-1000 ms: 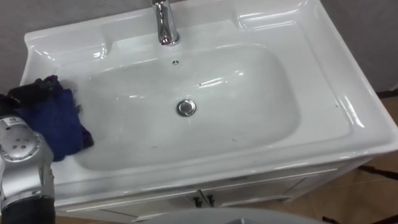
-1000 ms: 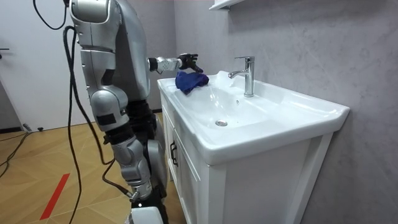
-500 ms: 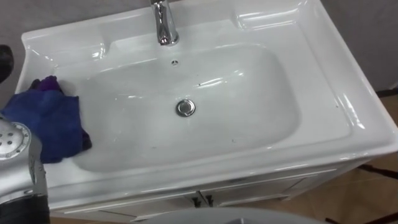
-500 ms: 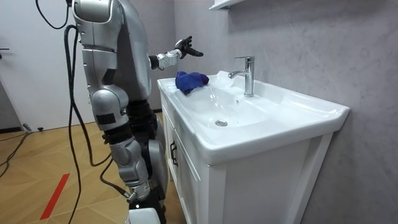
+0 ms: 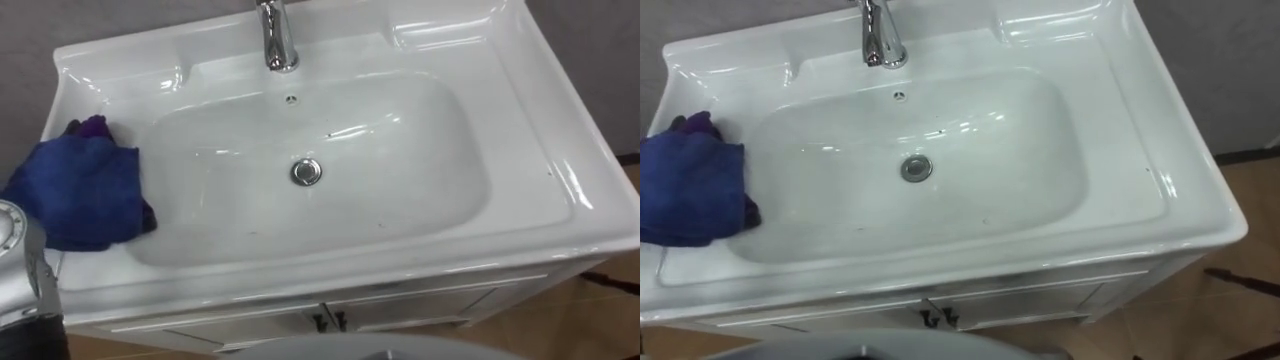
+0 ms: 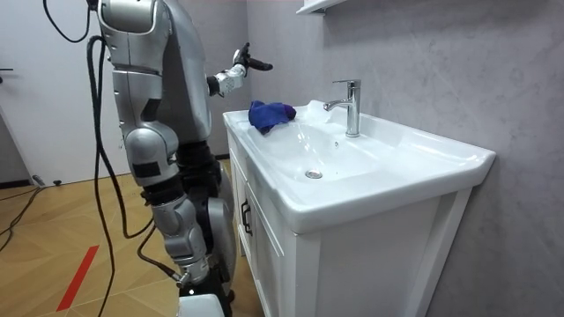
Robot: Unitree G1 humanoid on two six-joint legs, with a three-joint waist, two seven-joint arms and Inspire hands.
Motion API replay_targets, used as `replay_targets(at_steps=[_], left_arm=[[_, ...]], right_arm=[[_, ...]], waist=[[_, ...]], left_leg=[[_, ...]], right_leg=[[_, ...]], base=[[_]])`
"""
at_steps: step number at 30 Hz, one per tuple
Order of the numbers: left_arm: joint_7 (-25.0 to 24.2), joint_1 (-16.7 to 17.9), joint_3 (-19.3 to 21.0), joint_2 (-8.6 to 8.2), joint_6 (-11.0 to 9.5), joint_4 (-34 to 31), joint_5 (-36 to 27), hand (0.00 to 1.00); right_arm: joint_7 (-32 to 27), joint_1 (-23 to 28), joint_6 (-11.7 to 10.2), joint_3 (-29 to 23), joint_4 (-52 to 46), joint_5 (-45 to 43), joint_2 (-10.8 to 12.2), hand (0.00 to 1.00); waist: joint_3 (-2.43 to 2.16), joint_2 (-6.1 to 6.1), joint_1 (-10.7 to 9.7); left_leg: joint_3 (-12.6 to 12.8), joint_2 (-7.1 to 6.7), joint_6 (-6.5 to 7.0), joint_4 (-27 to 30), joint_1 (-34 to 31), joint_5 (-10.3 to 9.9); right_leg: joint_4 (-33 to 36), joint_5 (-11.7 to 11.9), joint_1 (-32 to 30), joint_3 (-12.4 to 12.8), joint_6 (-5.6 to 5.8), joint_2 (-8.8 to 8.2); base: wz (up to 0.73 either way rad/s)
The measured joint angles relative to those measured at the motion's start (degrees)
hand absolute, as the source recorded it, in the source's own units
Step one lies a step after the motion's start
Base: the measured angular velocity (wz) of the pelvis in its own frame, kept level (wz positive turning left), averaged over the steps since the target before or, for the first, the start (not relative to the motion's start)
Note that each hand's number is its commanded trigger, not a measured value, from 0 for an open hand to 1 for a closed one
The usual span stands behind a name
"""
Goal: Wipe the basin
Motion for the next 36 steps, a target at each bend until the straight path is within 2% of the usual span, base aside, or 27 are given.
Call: replay_targets(at_steps=[5, 7, 9, 11, 12, 13, 14, 16, 17, 20, 27, 31, 34, 36], left_arm=[[-0.12, 0.58, 5.26, 1.02, 0.02, 6.39, -1.25, 0.0], [-0.05, 1.87, 6.57, 1.02, 0.02, 6.46, -3.31, 0.0], [0.79, 3.46, 7.17, 1.08, 0.02, 6.49, -4.18, 0.0], [1.27, 4.79, 7.62, 1.08, 0.0, 7.02, -4.58, 0.0], [1.6, 5.69, 8.09, 1.11, -0.04, 7.41, -4.59, 0.0], [1.65, 5.95, 8.3, 1.17, -0.05, 7.88, -4.59, 0.0], [1.62, 6.72, 8.84, 1.21, -0.05, 8.95, -4.59, 0.0], [2.18, 8.18, 9.86, 1.24, 0.0, 10.23, -4.63, 0.0], [2.71, 8.95, 10.28, 1.24, 0.03, 10.53, -4.66, 0.0], [2.84, 9.33, 11.61, 1.27, 0.05, 13.21, -5.65, 0.0], [2.23, 10.29, 12.02, 1.84, 0.22, 18.23, -15.26, 0.0], [2.09, 11.84, 12.03, 1.68, 0.5, 21.64, -16.24, 0.0], [2.12, 13.36, 10.72, 0.76, 0.56, 25.93, -16.25, 0.0], [1.29, 14.98, 7.53, -0.58, 0.81, 28.89, -16.35, 0.0]], right_arm=[[0.1, 0.63, 0.1, -1.59, -0.09, -0.64, -0.07, 0.0], [0.04, 0.88, 0.09, -2.09, -0.15, -0.6, -0.11, 0.0], [-0.28, 1.05, 0.09, -2.09, -0.12, -0.64, -0.29, 0.0], [-0.72, 1.44, 0.08, -2.09, -0.11, -0.66, -0.56, 0.0], [-0.77, 1.45, 0.08, -2.01, -0.11, -0.81, -0.66, 0.0], [-0.81, 1.53, 0.1, -1.99, -0.11, -0.93, -0.77, 0.0], [-0.8, 1.62, 0.16, -2.03, -0.18, -1.04, -1.02, 0.0], [-0.81, 1.65, 0.67, -2.02, -0.36, -1.07, -1.28, 0.0], [-0.87, 1.63, 1.2, -2.01, -0.36, -1.15, -1.3, 0.0], [-1.08, 1.15, 1.42, -1.98, -0.36, -1.18, -1.4, 0.0], [-0.37, 0.48, 2.59, -1.81, -0.5, -1.29, -2.09, 0.0], [0.26, -0.82, 3.16, -1.47, -0.52, -1.46, -1.99, 0.0], [0.08, -2.13, 3.67, -0.82, -1.07, -1.33, -2.05, 0.0], [0.21, -1.96, 3.86, 0.14, -0.97, -1.56, -1.93, 0.0]], waist=[[0.11, 0.53, 1.77], [-0.04, 0.73, 2.74], [-0.39, 1.08, 3.34], [-0.76, 1.39, 4.81], [-0.7, 1.66, 5.38], [-0.78, 1.28, 5.75], [-0.67, 1.38, 6.24], [-0.58, 1.71, 6.26], [-0.53, 1.5, 6.34], [-0.53, 1.54, 6.92], [-0.74, 1.23, 8.79], [-0.77, 0.67, 9.51], [-0.85, 0.17, 9.2], [-0.68, -0.32, 8.55]], left_leg=[[-0.09, -0.13, 0.0, 0.0, -0.42, 0.0], [-0.08, -0.26, 0.0, 0.01, -0.43, 0.0], [-1.1, -0.67, 0.01, -0.01, -0.57, 0.0], [-1.32, -0.77, 0.01, -0.09, -0.34, 0.0], [-1.55, -0.77, 0.01, -0.1, -0.32, 0.0], [-1.63, -0.77, 0.01, -0.1, -0.33, 0.01], [-1.68, -0.77, 0.02, -0.1, -0.39, 0.01], [-2.15, -0.8, 0.02, -0.07, -0.57, 0.01], [-2.69, -0.88, 0.07, 0.0, -0.78, 0.04], [-3.6, -1.04, 0.33, 0.37, -1.55, 0.21], [-5.85, -2.27, 0.84, 1.2, -3.04, 0.51], [-6.0, -2.54, 0.85, 1.22, -2.98, 0.51], [-6.33, -2.81, 0.87, 1.18, -3.0, 0.52], [-7.26, -2.96, 1.09, 1.32, -3.22, 0.58]], right_leg=[[-0.14, -0.05, -0.27, -0.32, 0.07, -0.14], [-0.14, -0.1, -0.25, -0.49, 0.14, -0.32], [-0.08, -0.22, -0.06, -1.13, 0.35, -0.64], [0.03, -0.24, 0.0, -1.03, 0.38, -0.74], [0.08, -0.25, 0.05, -1.08, 0.39, -0.73], [0.12, -0.25, 0.06, -1.2, 0.39, -0.73], [0.11, -0.26, 0.1, -1.46, 0.41, -0.73], [-0.01, -0.29, 0.22, -2.01, 0.42, -0.73], [-0.01, -0.41, 0.28, -2.37, 0.4, -0.74], [0.03, -0.46, 0.04, -3.4, 0.36, -0.9], [0.56, -0.98, -0.24, -4.99, 0.99, -1.94], [0.78, -1.08, -0.19, -5.22, 1.15, -2.22], [0.87, -1.16, 0.06, -5.93, 1.29, -2.51], [0.87, -1.21, 0.49, -7.31, 1.37, -2.65]], base=[[0.01], [0.04], [0.16], [0.03], [-0.03], [0.06], [0.1], [0.15], [0.19], [0.18], [0.15], [0.04], [0.11], [0.24]])
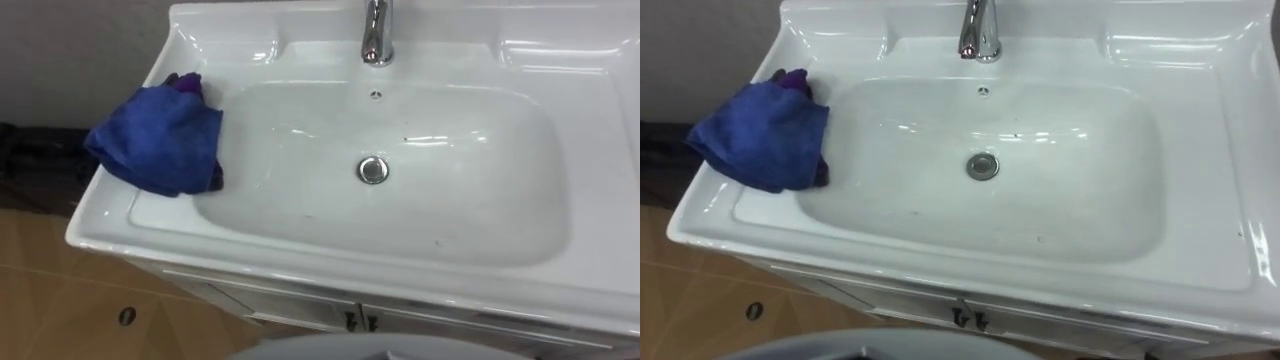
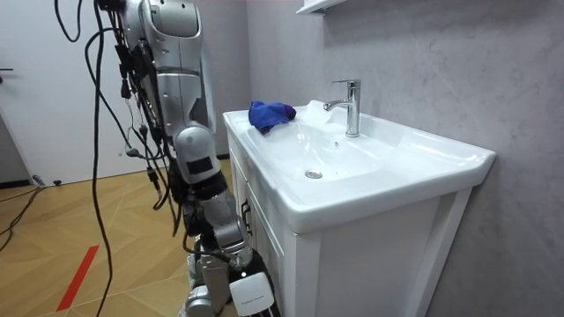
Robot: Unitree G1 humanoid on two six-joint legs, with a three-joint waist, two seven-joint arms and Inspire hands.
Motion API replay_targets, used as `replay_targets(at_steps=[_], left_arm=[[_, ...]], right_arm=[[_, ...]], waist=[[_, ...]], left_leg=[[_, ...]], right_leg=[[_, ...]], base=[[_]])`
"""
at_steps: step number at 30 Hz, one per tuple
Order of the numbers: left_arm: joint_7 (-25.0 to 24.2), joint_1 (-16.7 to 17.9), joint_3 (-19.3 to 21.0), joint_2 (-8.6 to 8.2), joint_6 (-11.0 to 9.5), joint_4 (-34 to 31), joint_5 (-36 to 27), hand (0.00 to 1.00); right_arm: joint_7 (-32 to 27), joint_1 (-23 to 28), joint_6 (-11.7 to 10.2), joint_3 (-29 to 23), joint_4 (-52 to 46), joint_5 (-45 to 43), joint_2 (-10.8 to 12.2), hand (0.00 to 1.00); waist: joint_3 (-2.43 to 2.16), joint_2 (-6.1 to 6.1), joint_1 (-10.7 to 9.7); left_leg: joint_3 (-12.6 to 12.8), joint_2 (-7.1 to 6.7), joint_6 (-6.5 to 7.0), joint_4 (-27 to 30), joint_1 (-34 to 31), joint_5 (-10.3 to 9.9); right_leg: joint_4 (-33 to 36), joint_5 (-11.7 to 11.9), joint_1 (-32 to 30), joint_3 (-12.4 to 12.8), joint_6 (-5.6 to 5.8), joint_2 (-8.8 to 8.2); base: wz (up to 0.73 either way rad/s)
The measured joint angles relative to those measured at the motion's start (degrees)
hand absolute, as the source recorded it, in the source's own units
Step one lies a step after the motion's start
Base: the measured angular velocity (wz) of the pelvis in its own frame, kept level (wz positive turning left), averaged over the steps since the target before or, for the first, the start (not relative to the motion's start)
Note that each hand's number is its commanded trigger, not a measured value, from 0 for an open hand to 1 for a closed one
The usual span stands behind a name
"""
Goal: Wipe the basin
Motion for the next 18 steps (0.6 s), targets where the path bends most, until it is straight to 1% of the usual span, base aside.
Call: replay_targets(at_steps=[1, 3, 5, 6, 7, 9, 10, 11, 12, 14, 15, 16, 18], left_arm=[[-0.34, 0.69, -0.95, -0.51, 0.04, 0.39, 0.04, 0.0], [-1.47, 2.22, -4.07, -2.99, 0.08, 2.53, 0.04, 0.0], [-2.13, 2.99, -7.1, -4.13, 0.3, 4.7, -0.04, 0.0], [-2.92, 3.83, -9.32, -4.36, 0.49, 5.8, -0.38, 0.0], [-3.22, 4.27, -10.41, -4.41, 0.55, 6.03, -0.38, 0.0], [-4.7, 5.72, -14.95, -4.51, 0.53, 7.35, -0.31, 0.0], [-5.29, 5.8, -15.72, -4.51, 0.53, 8.62, -0.31, 0.0], [-6.54, 5.29, -16.92, -4.54, 0.62, 11.31, -0.19, 0.0], [-8.06, 5.01, -17.56, -4.6, 0.78, 14.01, 0.82, 0.0], [-9.82, 5.03, -18.41, -4.78, 1.16, 16.99, 2.13, 0.0], [-10.7, 5.1, -18.91, -5.18, 1.61, 18.44, 3.78, 0.0], [-11.13, 5.05, -19.07, -5.44, 1.94, 19.11, 4.98, 0.0], [-13.57, 4.78, -20.08, -6.48, 3.44, 21.09, 9.62, 0.0]], right_arm=[[0.01, 0.06, 0.0, 0.03, 0.01, 0.0, 0.0, 0.0], [-0.02, 0.14, -0.15, 0.09, 0.07, 0.42, 0.01, 0.0], [-0.11, 0.18, -0.16, 0.1, 0.33, 0.86, -0.04, 0.0], [-0.18, 0.21, -0.16, 0.08, 0.66, 1.11, -0.06, 0.0], [-0.19, 0.24, -0.16, 0.11, 0.67, 1.11, -0.06, 0.0], [-0.2, -0.31, -0.28, 0.09, 1.03, 1.15, -0.24, 0.0], [-0.19, -0.52, -0.33, 0.1, 1.37, 1.15, -0.32, 0.0], [-0.08, -0.77, -0.35, 0.08, 2.1, 1.18, -0.45, 0.0], [0.02, -1.18, -0.34, 0.03, 3.09, 1.23, -0.5, 0.0], [0.03, -1.38, -0.32, -0.12, 3.8, 1.06, -0.65, 0.0], [-0.02, -1.27, -0.13, -0.06, 3.87, 0.68, -0.83, 0.0], [-0.04, -1.2, -0.13, 0.0, 3.86, 0.68, -0.84, 0.0], [0.04, -1.06, -0.08, 0.11, 4.13, 0.72, -0.79, 0.0]], waist=[[0.0, -0.14, -0.02], [0.09, -0.68, -0.88], [0.15, -1.05, -1.09], [0.1, -1.43, -1.26], [0.11, -1.63, -1.36], [0.25, -2.15, -2.7], [0.26, -2.16, -2.88], [0.25, -2.22, -3.35], [0.25, -2.29, -4.05], [0.27, -2.35, -5.1], [0.29, -2.36, -5.61], [0.29, -2.41, -5.69], [0.48, -2.63, -5.82]], left_leg=[[0.01, 0.01, 0.01, 0.06, 0.06, -0.01], [-0.18, 0.0, 0.05, 0.16, 0.27, -0.04], [-0.26, 0.01, 0.05, 0.18, 0.16, -0.04], [-0.28, 0.01, 0.05, 0.24, 0.1, -0.05], [-0.26, 0.03, 0.05, 0.23, 0.12, -0.05], [-0.26, 0.01, 0.06, 0.17, -0.06, -0.05], [-0.23, 0.02, 0.06, 0.12, -0.1, -0.06], [-0.23, 0.01, 0.07, 0.08, -0.05, -0.06], [-0.23, 0.02, 0.07, -0.01, 0.08, -0.07], [0.0, 0.05, 0.07, -0.1, 0.19, -0.07], [0.13, 0.04, 0.07, -0.22, 0.28, -0.07], [0.22, 0.05, 0.07, -0.34, 0.35, -0.06], [0.81, 0.13, 0.08, -0.76, 1.08, -0.06]], right_leg=[[-0.02, -0.01, 0.11, -0.02, 0.02, 0.0], [-0.1, -0.1, 0.55, -0.41, 0.05, 0.0], [-0.17, -0.12, 0.53, -0.51, 0.01, 0.01], [-0.15, -0.14, 0.52, -0.57, -0.01, 0.0], [-0.12, -0.14, 0.48, -0.56, -0.01, 0.0], [-0.03, -0.14, 0.46, -0.64, -0.01, -0.02], [-0.03, -0.14, 0.42, -0.56, -0.01, -0.01], [-0.06, -0.14, 0.45, -0.54, -0.01, -0.01], [-0.03, -0.14, 0.6, -0.55, -0.01, 0.0], [-0.01, -0.14, 0.57, -0.35, -0.01, 0.0], [-0.01, -0.14, 0.56, -0.27, -0.01, -0.02], [-0.02, -0.14, 0.54, -0.18, -0.01, -0.03], [-0.03, -0.15, 0.79, 0.46, 0.01, -0.03]], base=[[0.14], [0.05], [0.02], [0.0], [0.0], [0.0], [0.0], [0.0], [0.0], [-0.04], [-0.06], [-0.07], [-0.13]])
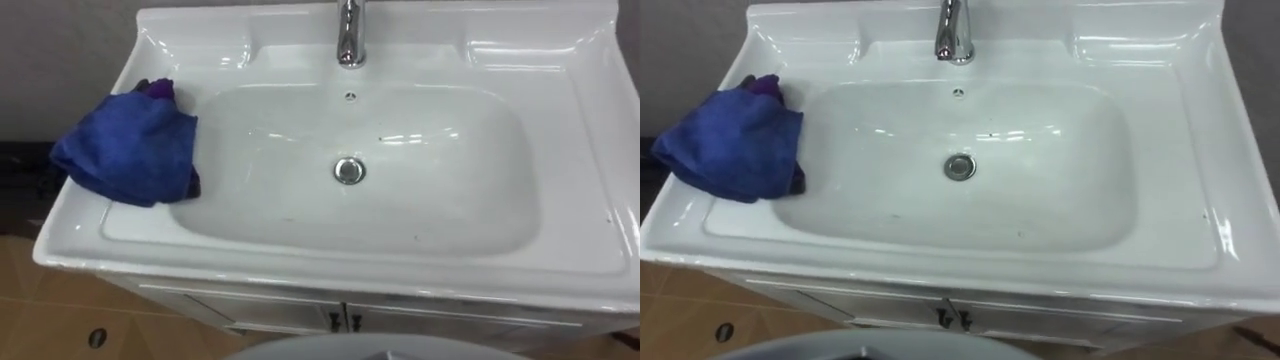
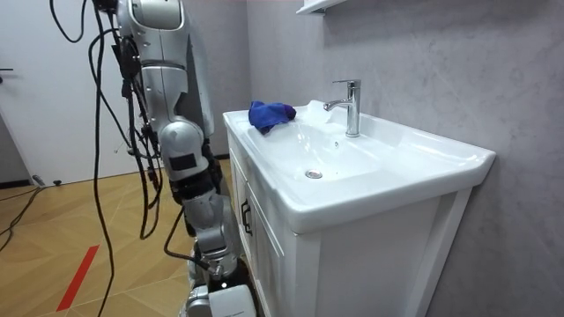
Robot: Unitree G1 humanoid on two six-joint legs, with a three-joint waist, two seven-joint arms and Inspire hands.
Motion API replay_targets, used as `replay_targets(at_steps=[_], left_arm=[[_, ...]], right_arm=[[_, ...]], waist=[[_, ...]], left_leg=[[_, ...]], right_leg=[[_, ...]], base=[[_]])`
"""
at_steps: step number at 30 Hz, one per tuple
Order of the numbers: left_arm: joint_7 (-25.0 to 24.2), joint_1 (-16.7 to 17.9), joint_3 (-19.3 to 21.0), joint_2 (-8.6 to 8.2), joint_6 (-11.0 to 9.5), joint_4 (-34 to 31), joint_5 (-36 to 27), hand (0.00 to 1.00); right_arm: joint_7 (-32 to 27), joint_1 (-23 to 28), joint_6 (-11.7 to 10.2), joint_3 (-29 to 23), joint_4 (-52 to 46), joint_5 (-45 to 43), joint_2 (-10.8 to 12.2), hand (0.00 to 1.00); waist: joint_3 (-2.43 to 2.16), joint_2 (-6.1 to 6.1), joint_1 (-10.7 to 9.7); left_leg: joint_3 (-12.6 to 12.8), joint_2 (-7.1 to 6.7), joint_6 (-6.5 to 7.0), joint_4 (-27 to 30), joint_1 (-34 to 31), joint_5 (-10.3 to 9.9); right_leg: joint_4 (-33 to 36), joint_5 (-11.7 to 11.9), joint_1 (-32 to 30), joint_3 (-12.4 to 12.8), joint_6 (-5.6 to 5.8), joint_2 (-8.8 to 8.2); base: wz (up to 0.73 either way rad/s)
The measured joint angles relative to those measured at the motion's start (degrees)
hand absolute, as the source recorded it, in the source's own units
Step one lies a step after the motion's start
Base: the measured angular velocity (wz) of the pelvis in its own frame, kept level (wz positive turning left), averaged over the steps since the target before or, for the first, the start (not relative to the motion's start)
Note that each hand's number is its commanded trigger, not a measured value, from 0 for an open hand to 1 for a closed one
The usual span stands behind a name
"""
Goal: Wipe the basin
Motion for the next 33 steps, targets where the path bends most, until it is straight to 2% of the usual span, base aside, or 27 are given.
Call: replay_targets(at_steps=[4, 6, 9, 13, 18, 20, 27, 33], left_arm=[[-3.38, -0.59, -2.14, -1.2, 1.77, 1.63, 4.82, 0.0], [-6.03, -1.95, -3.21, -2.07, 3.03, 3.16, 9.05, 0.0], [-9.36, -4.16, -4.57, -2.89, 5.14, 5.44, 14.12, 0.0], [-12.48, -6.79, -6.5, -3.25, 6.89, 6.01, 18.0, 0.0], [-16.1, -8.47, -8.71, -3.31, 8.52, 5.86, 23.94, 0.0], [-17.52, -9.08, -9.61, -3.28, 9.21, 5.85, 24.99, 0.0], [-21.98, -10.14, -10.91, -3.35, 10.82, 5.88, 26.98, 0.0], [-24.39, -9.89, -10.9, -3.41, 11.48, 6.0, 26.97, 0.0]], right_arm=[[0.02, -0.56, 0.0, 0.72, 1.73, -0.03, 0.23, 0.0], [0.47, -0.33, -0.01, 0.76, 1.86, -0.21, 0.75, 0.0], [0.76, -0.39, 0.0, 1.09, 1.82, -0.76, 1.24, 0.0], [0.79, -0.74, 0.04, 1.19, 1.81, -0.58, 2.34, 0.0], [0.96, -0.83, 0.09, 2.27, 1.79, 0.24, 3.71, 0.0], [1.18, -1.01, 0.47, 2.22, 1.78, -0.05, 3.72, 0.0], [0.93, -0.96, 2.53, 2.24, 1.78, -0.65, 3.79, 0.0], [1.16, -1.37, 2.55, 2.31, 1.7, -1.0, 3.95, 0.0]], waist=[[0.2, -0.87, -0.43], [0.29, -1.5, -0.7], [0.34, -1.79, -1.52], [0.43, -2.27, -2.36], [0.44, -3.74, -3.56], [0.66, -4.13, -4.41], [0.64, -4.35, -5.32], [0.65, -4.25, -5.7]], left_leg=[[0.47, 0.01, 0.0, -0.09, 0.13, 0.0], [0.5, 0.02, 0.0, 0.0, 0.05, 0.0], [0.64, 0.07, 0.0, -0.11, 0.13, 0.0], [0.86, 0.09, 0.04, -0.15, 0.1, 0.02], [2.47, 0.2, 0.09, -0.33, 0.03, -0.01], [2.64, 0.19, 0.12, -0.36, -0.07, -0.03], [3.7, 0.34, 0.35, -0.35, 0.22, -0.21], [3.7, 0.47, 0.35, -0.32, 0.42, -0.23]], right_leg=[[-0.01, -0.05, -0.02, 0.3, 0.08, -0.06], [0.0, -0.05, -0.05, 0.27, 0.08, -0.09], [0.01, -0.05, -0.03, 0.72, 0.08, -0.04], [0.06, -0.05, -0.33, 1.37, 0.08, 0.02], [0.13, -0.07, -1.21, 2.76, 0.1, 0.03], [0.16, -0.03, -1.39, 2.94, 0.14, 0.03], [0.33, 0.0, -1.43, 3.25, 0.19, 0.05], [0.98, 0.02, -1.5, 3.06, 0.17, 0.09]], base=[[-0.05], [0.0], [-0.01], [-0.06], [-0.12], [-0.07], [-0.04], [0.0]])
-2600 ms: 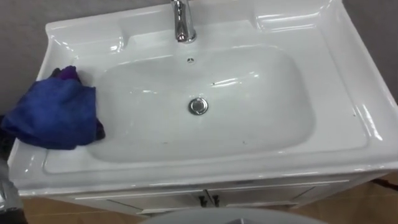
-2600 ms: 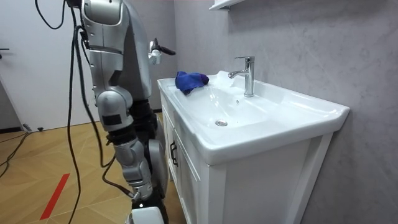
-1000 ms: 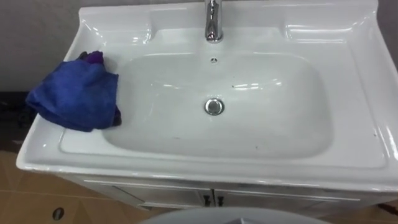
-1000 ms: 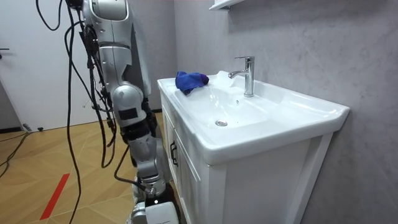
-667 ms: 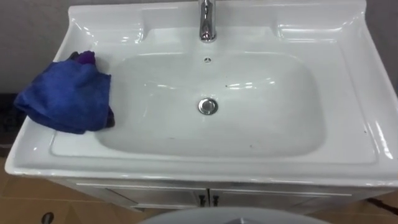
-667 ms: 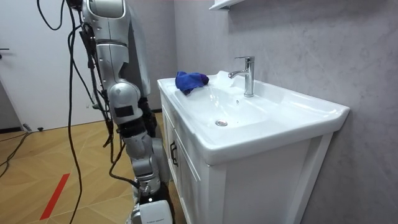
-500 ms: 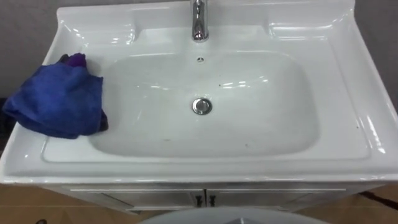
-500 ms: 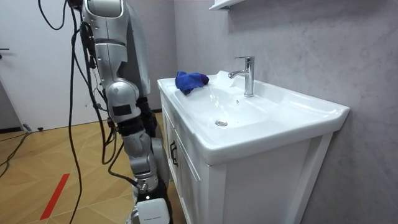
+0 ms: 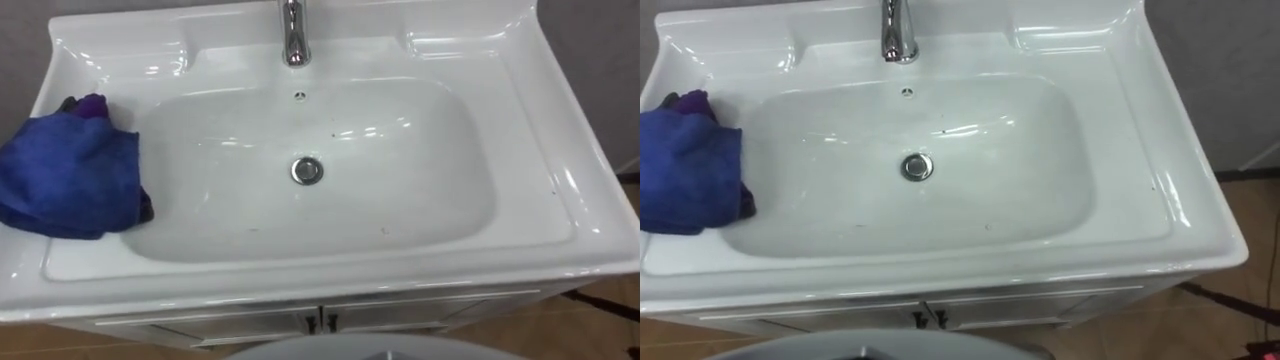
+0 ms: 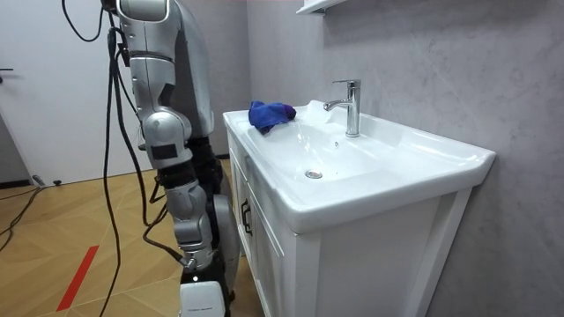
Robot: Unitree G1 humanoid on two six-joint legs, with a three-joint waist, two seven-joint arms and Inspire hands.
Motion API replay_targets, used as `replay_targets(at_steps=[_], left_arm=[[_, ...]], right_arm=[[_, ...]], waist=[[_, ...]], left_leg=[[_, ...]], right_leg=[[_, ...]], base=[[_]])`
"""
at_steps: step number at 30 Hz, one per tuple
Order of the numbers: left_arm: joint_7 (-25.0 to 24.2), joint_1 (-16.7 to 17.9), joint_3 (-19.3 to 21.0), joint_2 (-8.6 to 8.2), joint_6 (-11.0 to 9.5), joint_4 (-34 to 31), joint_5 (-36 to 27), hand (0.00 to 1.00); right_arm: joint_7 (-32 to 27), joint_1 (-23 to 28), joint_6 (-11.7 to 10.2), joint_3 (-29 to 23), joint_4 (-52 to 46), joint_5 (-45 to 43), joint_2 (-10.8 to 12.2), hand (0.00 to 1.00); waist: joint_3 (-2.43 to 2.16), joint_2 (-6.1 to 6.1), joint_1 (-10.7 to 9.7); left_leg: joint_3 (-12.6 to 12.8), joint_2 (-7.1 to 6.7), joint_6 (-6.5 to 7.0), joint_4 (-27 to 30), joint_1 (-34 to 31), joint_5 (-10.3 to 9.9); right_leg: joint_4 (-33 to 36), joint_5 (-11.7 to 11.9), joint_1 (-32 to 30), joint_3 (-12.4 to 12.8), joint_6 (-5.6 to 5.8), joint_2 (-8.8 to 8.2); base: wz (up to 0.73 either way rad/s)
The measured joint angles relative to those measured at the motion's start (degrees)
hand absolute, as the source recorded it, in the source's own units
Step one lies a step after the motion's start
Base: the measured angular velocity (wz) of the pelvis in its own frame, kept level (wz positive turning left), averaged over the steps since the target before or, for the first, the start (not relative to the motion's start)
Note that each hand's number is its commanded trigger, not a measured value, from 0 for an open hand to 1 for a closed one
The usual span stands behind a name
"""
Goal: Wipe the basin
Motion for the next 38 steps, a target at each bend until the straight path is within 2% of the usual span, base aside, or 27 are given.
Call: replay_targets(at_steps=[4, 8, 13, 20, 26, 38], left_arm=[[-0.04, 0.19, 0.02, -0.02, 0.23, 0.04, -0.02, 0.0], [-0.08, 0.9, 0.03, -0.04, 1.42, 0.41, -0.16, 0.0], [-0.74, 1.03, 1.58, -0.07, 2.55, 0.65, -0.1, 0.0], [-0.88, 0.55, 1.94, -0.2, 3.39, 1.6, -0.09, 0.0], [-1.88, 0.23, 2.28, -0.19, 3.74, 1.63, -0.11, 0.0], [-3.24, -1.17, 2.26, -0.09, 3.73, 1.62, 0.02, 0.0]], right_arm=[[0.07, -0.19, 0.01, 0.45, -0.24, 0.05, 0.0, 0.0], [0.03, -0.2, 0.86, 0.77, -0.71, 0.03, -0.08, 0.0], [-0.45, -0.31, 1.94, 1.0, -0.73, 0.0, -0.08, 0.0], [-0.68, -0.32, 2.01, 1.96, -0.82, 0.02, -0.04, 0.0], [-1.4, -0.31, 2.0, 1.91, -0.99, 0.08, -0.04, 0.0], [-2.8, -0.15, 1.79, 1.95, -1.31, 2.57, 0.0, 0.0]], waist=[[-0.02, 0.03, 0.05], [-0.1, 0.12, 0.19], [-0.14, -0.05, 1.37], [-0.27, -0.23, 2.62], [-0.17, 0.09, 2.6], [-0.14, 0.71, 1.95]], left_leg=[[0.11, 0.02, 0.0, -0.02, 0.5, -0.04], [0.38, 0.03, 0.01, -0.01, 0.68, -0.03], [0.37, -0.02, 0.06, -0.01, 0.59, -0.06], [0.36, -0.07, 0.08, 0.19, 0.52, -0.07], [1.15, 0.0, 0.36, 1.11, 0.57, -0.48], [2.1, -0.41, 1.26, 1.69, 0.5, -1.63]], right_leg=[[0.11, 0.01, 0.17, 0.07, -0.01, -0.01], [0.16, 0.02, 0.16, 0.36, -0.03, -0.03], [-0.01, 0.01, 0.09, 0.28, -0.02, -0.1], [-0.05, 0.0, 0.15, 0.22, 0.0, -0.16], [0.07, -0.01, 0.21, 0.91, 0.02, -0.23], [0.31, 0.71, 0.4, 1.89, 1.06, -0.65]], base=[[-0.01], [-0.03], [0.0], [0.0], [-0.05], [-0.03]])
